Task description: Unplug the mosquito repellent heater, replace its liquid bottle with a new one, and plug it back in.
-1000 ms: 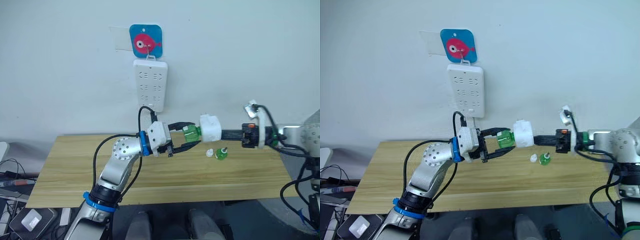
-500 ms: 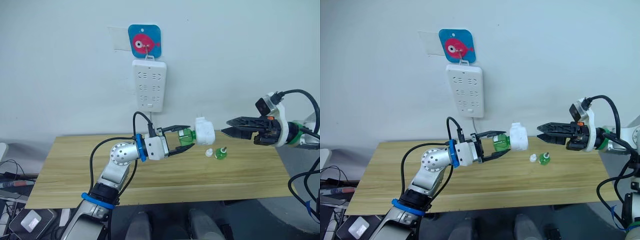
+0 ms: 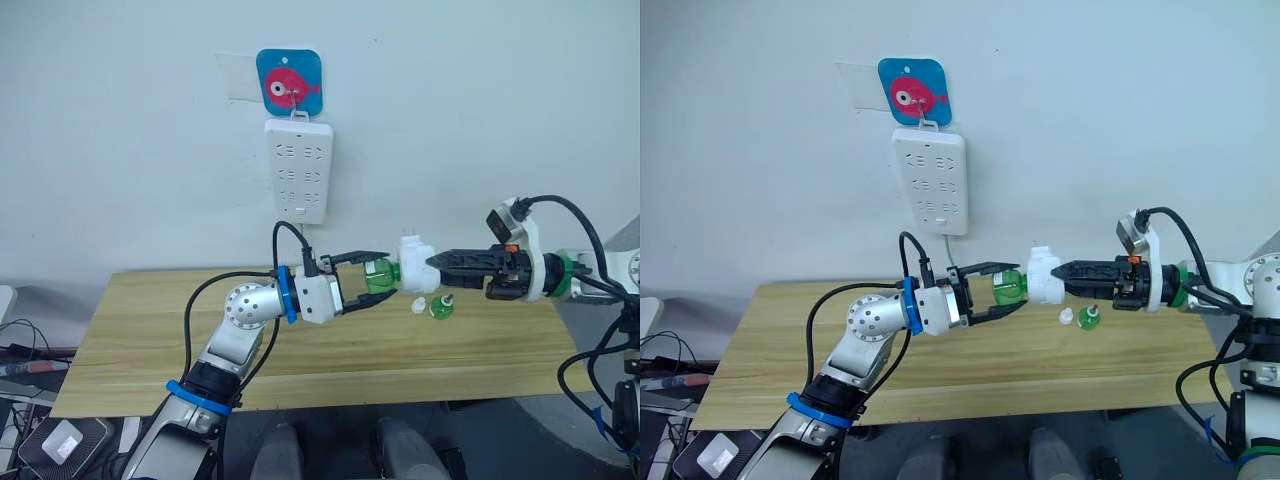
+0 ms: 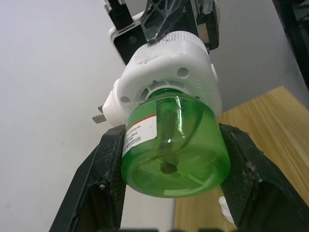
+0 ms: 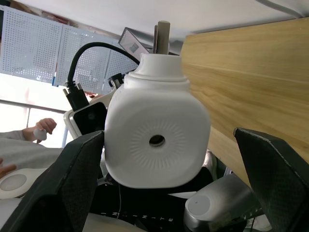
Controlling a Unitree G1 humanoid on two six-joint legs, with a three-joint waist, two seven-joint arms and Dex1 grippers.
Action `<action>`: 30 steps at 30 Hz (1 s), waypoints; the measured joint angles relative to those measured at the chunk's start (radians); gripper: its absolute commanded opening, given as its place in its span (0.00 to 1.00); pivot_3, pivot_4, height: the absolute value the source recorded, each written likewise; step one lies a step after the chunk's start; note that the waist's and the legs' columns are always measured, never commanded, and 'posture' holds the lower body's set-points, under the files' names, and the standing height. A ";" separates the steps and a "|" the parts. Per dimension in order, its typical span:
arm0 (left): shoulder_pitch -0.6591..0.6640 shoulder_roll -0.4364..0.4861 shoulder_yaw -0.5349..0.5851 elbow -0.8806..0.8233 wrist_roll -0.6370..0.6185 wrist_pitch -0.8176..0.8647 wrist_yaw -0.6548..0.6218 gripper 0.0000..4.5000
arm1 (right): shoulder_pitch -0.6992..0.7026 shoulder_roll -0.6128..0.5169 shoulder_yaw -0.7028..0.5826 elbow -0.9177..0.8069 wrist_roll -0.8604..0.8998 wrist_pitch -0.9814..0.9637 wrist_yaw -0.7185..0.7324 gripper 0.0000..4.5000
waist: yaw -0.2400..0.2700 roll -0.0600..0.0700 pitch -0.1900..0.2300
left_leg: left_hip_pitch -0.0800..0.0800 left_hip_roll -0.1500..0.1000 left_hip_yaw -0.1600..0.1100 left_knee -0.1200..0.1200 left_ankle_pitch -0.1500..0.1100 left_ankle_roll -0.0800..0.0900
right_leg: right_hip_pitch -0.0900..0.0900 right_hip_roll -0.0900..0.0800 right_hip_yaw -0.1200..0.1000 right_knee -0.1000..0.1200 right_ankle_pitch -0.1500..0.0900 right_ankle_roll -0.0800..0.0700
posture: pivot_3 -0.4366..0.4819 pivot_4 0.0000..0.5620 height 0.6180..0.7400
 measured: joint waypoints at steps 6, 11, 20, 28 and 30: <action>-0.008 -0.001 -0.001 0.000 0.000 -0.009 0.001 0.50 | -0.001 0.007 0.023 -0.003 0.054 -0.005 -0.034 0.99 | 0.000 0.000 0.000 | 0.000 0.000 0.000 0.000 0.000 0.000 | 0.000 0.000 0.000 0.000 0.000 0.000 | 0.38 0.27 1.00; -0.008 -0.001 -0.008 -0.001 0.000 -0.009 0.001 0.50 | -0.001 0.014 0.037 -0.039 0.088 -0.034 -0.051 0.86 | 0.000 0.000 0.000 | 0.000 0.000 0.000 0.000 0.000 0.000 | 0.000 0.000 0.000 0.000 0.000 0.000 | 0.39 0.28 1.00; 0.034 0.005 -0.027 -0.106 -0.144 0.241 -0.051 0.50 | 0.037 -0.022 0.038 -0.178 0.017 -0.088 0.017 0.66 | 0.000 0.000 0.000 | -0.001 0.000 -0.001 0.000 0.000 0.000 | -0.001 0.000 -0.001 0.000 0.000 0.000 | 0.38 0.29 1.00; 0.062 0.062 -0.019 -0.270 -0.370 0.658 -0.117 0.50 | 0.071 -0.083 0.103 -0.396 -0.263 -0.240 0.325 0.66 | -0.001 0.000 0.000 | -0.001 0.000 -0.003 0.000 0.000 0.000 | -0.001 0.001 -0.002 0.000 0.000 0.000 | 0.38 0.29 1.00; 0.061 0.077 -0.020 -0.292 -0.399 0.719 -0.141 0.50 | 0.071 -0.104 0.133 -0.418 -0.306 -0.251 0.395 0.66 | -0.001 0.000 0.001 | -0.001 0.000 -0.003 0.000 0.000 0.000 | -0.001 0.001 -0.003 -0.001 0.000 0.000 | 0.38 0.29 1.00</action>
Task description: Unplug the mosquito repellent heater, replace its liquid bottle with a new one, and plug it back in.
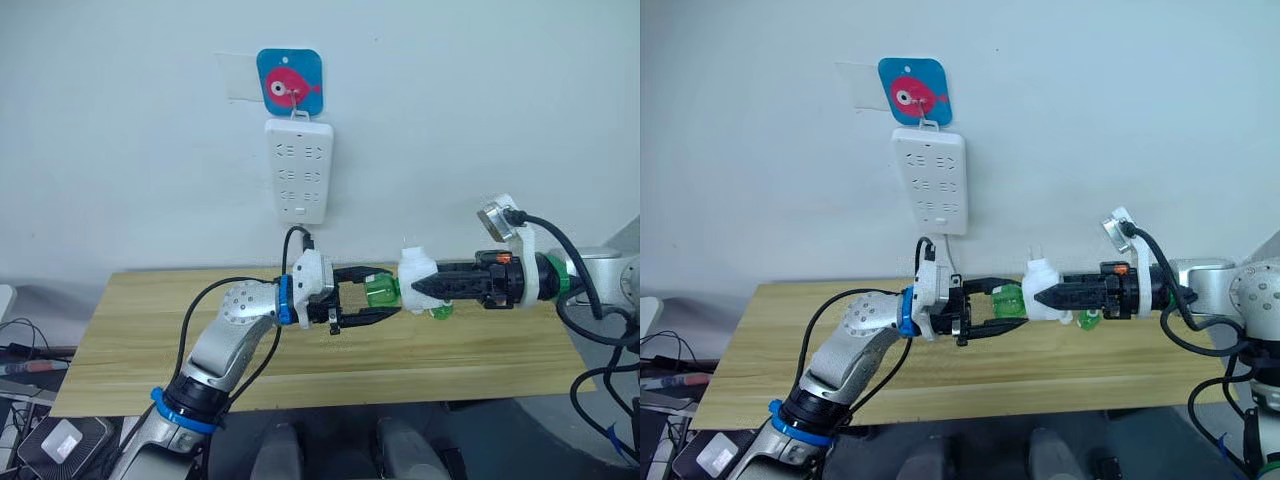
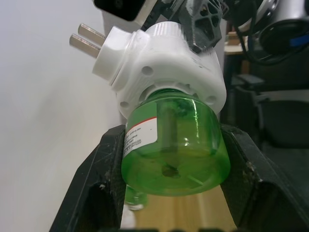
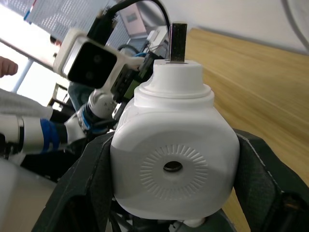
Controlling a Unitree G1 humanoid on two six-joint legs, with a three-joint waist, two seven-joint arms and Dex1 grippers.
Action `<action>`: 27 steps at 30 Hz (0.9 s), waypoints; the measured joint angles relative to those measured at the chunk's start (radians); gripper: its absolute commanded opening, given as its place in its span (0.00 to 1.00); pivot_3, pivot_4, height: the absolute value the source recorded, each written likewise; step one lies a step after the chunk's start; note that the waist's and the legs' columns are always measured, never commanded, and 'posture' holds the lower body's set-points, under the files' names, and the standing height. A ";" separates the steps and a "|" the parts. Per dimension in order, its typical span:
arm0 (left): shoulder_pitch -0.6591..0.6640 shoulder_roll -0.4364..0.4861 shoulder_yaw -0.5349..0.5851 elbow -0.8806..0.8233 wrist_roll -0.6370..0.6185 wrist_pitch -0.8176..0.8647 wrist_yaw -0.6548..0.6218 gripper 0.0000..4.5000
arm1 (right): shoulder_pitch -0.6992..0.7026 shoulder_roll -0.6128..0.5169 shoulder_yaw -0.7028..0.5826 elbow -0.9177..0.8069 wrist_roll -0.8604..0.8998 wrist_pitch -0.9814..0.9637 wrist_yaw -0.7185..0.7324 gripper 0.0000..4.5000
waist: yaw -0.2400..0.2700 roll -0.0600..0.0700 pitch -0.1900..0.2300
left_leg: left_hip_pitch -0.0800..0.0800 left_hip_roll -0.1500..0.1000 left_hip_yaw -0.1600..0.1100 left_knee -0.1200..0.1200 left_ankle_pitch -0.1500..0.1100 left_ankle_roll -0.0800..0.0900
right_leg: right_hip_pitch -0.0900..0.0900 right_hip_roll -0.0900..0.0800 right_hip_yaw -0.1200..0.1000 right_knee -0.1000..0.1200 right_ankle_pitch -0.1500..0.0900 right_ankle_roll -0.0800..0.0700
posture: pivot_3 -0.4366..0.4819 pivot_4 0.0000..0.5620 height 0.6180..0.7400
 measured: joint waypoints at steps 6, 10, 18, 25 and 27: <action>-0.002 0.016 -0.003 -0.045 -0.036 0.097 -0.054 0.50 | 0.000 -0.056 0.053 -0.014 -0.073 -0.019 0.168 0.66 | 0.002 0.000 0.001 | 0.000 0.000 0.000 0.000 0.000 0.000 | 0.000 0.000 0.000 -0.001 0.000 0.000 | 0.37 0.29 1.00; -0.008 0.012 -0.007 -0.048 -0.012 0.098 -0.054 0.50 | 0.000 -0.055 0.068 -0.018 -0.113 -0.026 0.202 0.66 | 0.001 0.000 0.001 | 0.000 0.000 0.000 0.000 0.000 0.000 | 0.000 0.000 0.000 0.000 0.000 0.000 | 0.37 0.29 1.00; -0.012 -0.034 0.030 -0.018 0.029 0.097 -0.025 0.50 | 0.000 0.017 0.010 -0.017 -0.144 -0.006 0.130 0.66 | 0.002 -0.001 0.002 | 0.000 0.000 0.000 0.000 0.000 0.000 | 0.000 0.000 0.000 -0.001 0.000 0.000 | 0.38 0.30 1.00; -0.011 -0.036 0.034 -0.018 0.040 0.097 -0.032 0.50 | 0.000 0.043 -0.017 -0.017 -0.143 0.037 0.107 0.66 | 0.002 -0.001 0.002 | 0.000 0.000 0.000 0.000 0.000 0.000 | 0.000 0.000 0.000 -0.001 0.000 0.000 | 0.37 0.29 1.00; -0.011 -0.036 0.033 -0.018 0.041 0.097 -0.033 0.50 | -0.001 0.043 -0.019 -0.017 -0.143 0.050 0.107 0.74 | 0.002 -0.001 0.002 | 0.000 0.000 0.000 0.000 0.000 0.000 | 0.000 0.000 0.000 -0.001 0.000 0.000 | 0.37 0.29 1.00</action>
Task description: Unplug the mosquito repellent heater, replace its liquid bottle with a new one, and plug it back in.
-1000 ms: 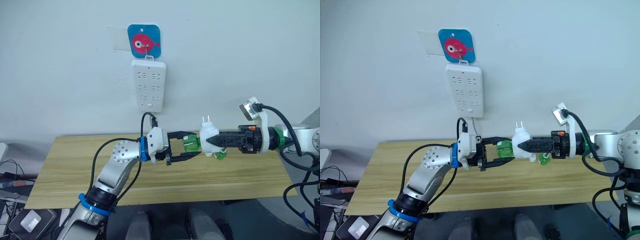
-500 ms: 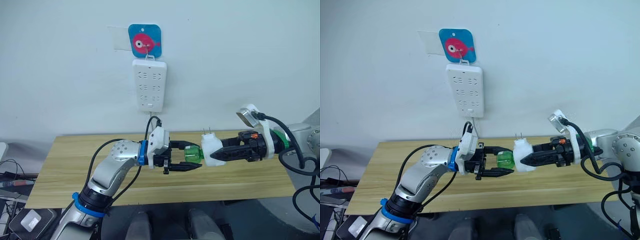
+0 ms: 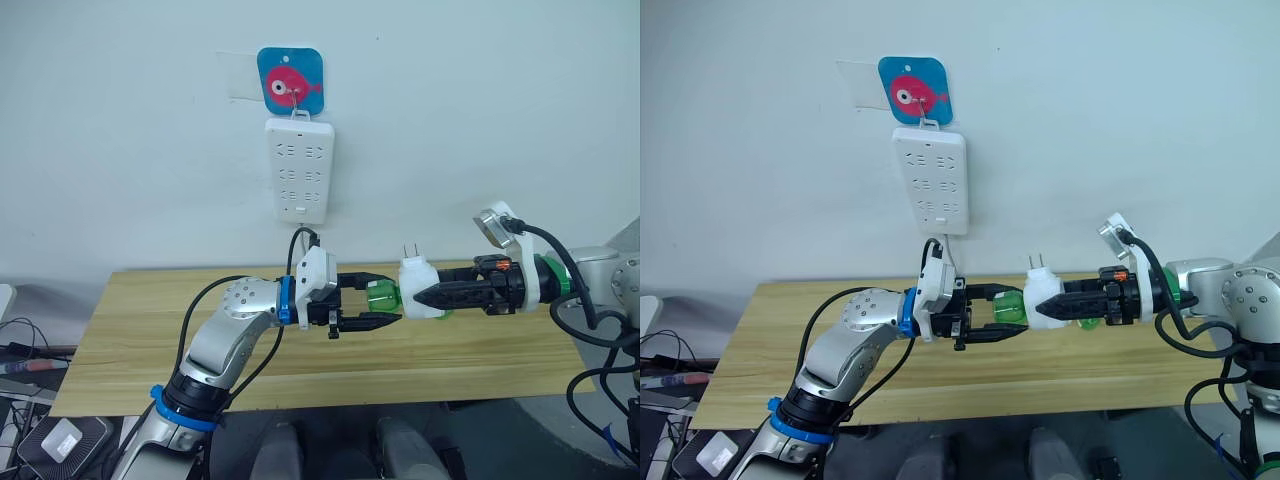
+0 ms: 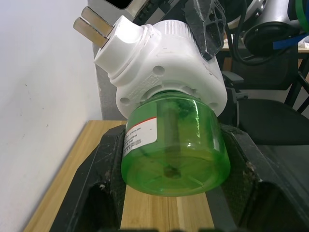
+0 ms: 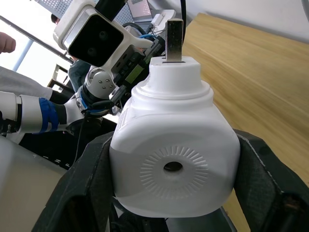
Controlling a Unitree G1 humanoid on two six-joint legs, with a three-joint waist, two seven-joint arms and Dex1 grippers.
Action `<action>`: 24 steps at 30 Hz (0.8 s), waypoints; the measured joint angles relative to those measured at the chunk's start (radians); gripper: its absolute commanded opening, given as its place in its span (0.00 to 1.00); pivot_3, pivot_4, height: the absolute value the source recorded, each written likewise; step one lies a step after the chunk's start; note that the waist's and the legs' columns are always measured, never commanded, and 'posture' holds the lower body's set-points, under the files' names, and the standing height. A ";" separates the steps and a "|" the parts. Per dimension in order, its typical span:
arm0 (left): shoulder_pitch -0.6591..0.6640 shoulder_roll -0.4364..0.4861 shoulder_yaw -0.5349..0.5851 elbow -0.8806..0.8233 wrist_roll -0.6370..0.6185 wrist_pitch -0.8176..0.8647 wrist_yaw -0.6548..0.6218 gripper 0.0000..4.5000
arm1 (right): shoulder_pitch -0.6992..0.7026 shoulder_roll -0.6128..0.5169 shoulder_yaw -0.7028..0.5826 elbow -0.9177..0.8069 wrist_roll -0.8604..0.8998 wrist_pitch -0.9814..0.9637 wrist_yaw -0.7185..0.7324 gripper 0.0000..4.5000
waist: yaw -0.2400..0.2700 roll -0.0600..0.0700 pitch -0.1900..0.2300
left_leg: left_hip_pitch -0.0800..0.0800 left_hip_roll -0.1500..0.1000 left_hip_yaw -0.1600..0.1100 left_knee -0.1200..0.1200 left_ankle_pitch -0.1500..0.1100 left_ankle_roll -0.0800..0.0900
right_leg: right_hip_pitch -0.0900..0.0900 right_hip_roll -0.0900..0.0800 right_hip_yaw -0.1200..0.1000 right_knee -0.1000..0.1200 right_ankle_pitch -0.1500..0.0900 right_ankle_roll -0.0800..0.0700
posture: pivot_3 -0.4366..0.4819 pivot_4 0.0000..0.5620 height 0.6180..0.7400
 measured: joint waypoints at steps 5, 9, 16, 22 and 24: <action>-0.015 -0.041 -0.007 -0.010 0.000 0.000 0.017 0.50 | -0.001 0.021 0.033 -0.025 0.031 0.051 0.008 0.98 | 0.000 0.000 0.000 | 0.000 0.000 0.000 0.000 0.000 0.000 | 0.000 0.000 0.000 0.000 0.000 0.000 | 0.37 0.29 1.00; -0.016 -0.041 -0.006 -0.012 0.000 -0.001 0.026 0.50 | 0.001 0.010 0.031 -0.029 0.040 0.064 0.008 0.98 | 0.000 0.000 0.000 | 0.000 0.000 0.000 0.000 0.000 0.000 | 0.000 0.000 0.000 0.000 0.000 0.000 | 0.38 0.28 1.00; -0.017 -0.053 -0.005 -0.012 -0.006 0.009 0.046 0.50 | 0.010 0.002 0.032 -0.034 0.040 0.065 0.010 0.98 | 0.000 0.000 0.000 | 0.000 0.000 0.000 0.000 0.000 0.000 | 0.000 0.000 0.000 0.000 0.000 0.000 | 0.38 0.28 1.00; -0.020 -0.064 0.000 -0.023 -0.035 0.043 0.073 0.50 | 0.060 -0.015 0.043 -0.055 0.039 0.064 0.018 0.98 | 0.002 0.000 0.000 | 0.000 0.000 0.000 0.000 0.000 0.000 | 0.000 0.000 -0.001 0.000 0.000 0.000 | 0.39 0.28 1.00; -0.022 -0.065 0.003 -0.033 -0.042 0.051 0.085 0.50 | 0.092 -0.035 0.043 -0.072 0.039 0.065 0.029 0.98 | 0.003 0.000 0.000 | 0.000 0.000 -0.001 0.000 0.000 0.000 | 0.000 0.000 -0.001 0.000 0.000 0.000 | 0.39 0.27 1.00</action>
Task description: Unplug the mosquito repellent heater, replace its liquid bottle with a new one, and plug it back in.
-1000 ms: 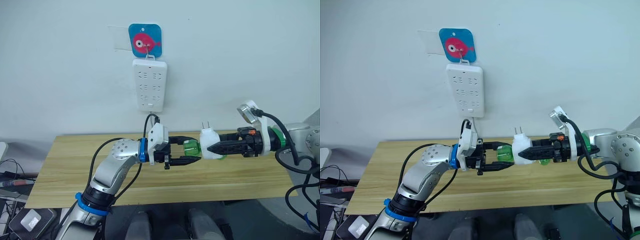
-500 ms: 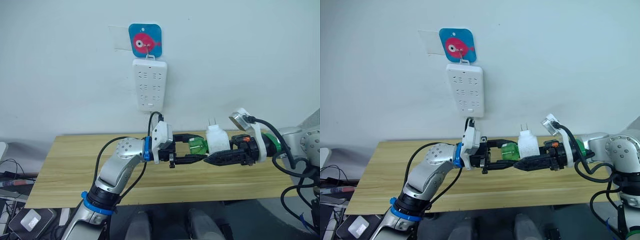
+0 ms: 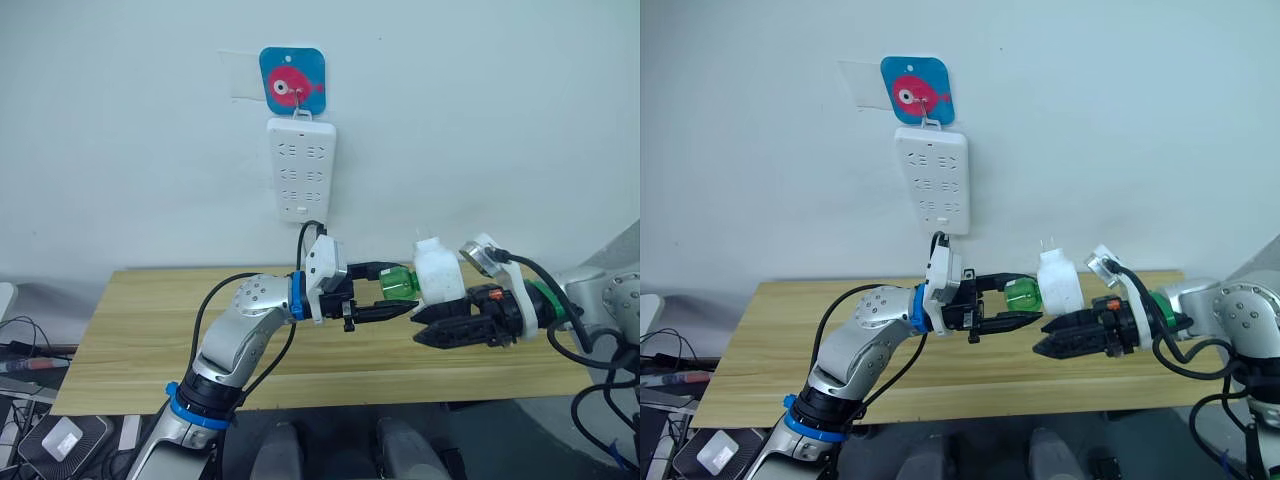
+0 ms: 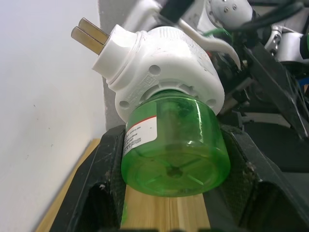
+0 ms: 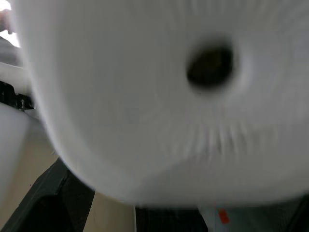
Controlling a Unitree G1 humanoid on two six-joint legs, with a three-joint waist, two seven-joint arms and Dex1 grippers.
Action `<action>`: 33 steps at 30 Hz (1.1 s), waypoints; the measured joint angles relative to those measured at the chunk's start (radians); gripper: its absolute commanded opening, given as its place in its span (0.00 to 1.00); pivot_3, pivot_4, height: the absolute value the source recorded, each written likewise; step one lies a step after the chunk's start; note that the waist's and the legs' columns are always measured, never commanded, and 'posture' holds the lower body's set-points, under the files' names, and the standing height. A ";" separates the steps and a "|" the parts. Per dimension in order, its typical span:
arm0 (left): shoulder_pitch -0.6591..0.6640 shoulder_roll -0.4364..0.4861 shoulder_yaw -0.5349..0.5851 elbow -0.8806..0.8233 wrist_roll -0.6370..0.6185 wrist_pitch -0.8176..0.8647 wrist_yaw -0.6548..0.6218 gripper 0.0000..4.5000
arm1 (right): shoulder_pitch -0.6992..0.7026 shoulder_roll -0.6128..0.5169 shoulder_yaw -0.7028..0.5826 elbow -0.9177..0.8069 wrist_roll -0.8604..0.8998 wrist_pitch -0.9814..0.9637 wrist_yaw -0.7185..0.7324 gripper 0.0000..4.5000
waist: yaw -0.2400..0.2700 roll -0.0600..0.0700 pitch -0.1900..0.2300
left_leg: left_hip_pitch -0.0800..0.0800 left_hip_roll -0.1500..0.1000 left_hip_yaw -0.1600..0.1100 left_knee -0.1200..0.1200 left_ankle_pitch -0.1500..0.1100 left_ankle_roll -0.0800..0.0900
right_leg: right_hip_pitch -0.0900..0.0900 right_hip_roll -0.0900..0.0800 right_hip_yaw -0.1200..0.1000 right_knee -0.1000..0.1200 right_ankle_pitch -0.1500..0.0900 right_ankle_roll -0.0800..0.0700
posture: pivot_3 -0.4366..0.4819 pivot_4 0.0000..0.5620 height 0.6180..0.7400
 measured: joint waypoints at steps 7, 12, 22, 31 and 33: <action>-0.002 0.006 0.019 -0.007 -0.013 0.021 0.010 0.50 | 0.112 -0.132 -0.013 -0.006 -0.036 -0.051 0.089 0.95 | -0.001 0.000 0.000 | 0.000 0.000 0.001 0.000 0.000 0.000 | 0.000 0.000 0.001 0.000 0.000 0.000 | 0.38 0.28 1.00; 0.016 0.031 0.019 -0.005 -0.008 0.008 -0.002 0.50 | 0.066 -0.173 -0.086 0.093 -0.033 -0.045 0.113 0.62 | -0.002 0.000 0.000 | 0.001 0.000 0.001 0.000 0.000 0.000 | 0.000 0.000 0.001 0.000 0.000 0.000 | 0.35 0.28 1.00; 0.043 0.078 0.023 0.037 0.022 -0.051 -0.061 0.50 | -0.191 -0.092 -0.136 0.124 0.156 0.078 0.054 0.00 | -0.006 -0.001 0.001 | 0.001 0.000 0.001 -0.001 0.000 0.000 | 0.000 0.000 0.001 -0.001 0.000 0.000 | 0.35 0.29 1.00; 0.041 0.084 0.012 0.020 0.016 -0.037 -0.097 0.50 | -0.325 0.103 -0.066 0.259 0.033 0.008 -0.120 0.00 | -0.005 -0.001 0.002 | -0.001 0.000 0.001 -0.001 0.000 0.000 | -0.001 0.000 0.001 -0.003 0.000 0.000 | 0.36 0.30 1.00; 0.041 0.088 0.012 0.005 0.010 -0.023 -0.103 0.50 | -0.322 0.103 -0.033 0.265 -0.016 -0.020 -0.102 0.00 | -0.002 0.000 0.002 | -0.001 0.000 0.000 -0.001 0.000 0.001 | -0.001 -0.001 0.000 -0.003 0.000 0.000 | 0.36 0.30 1.00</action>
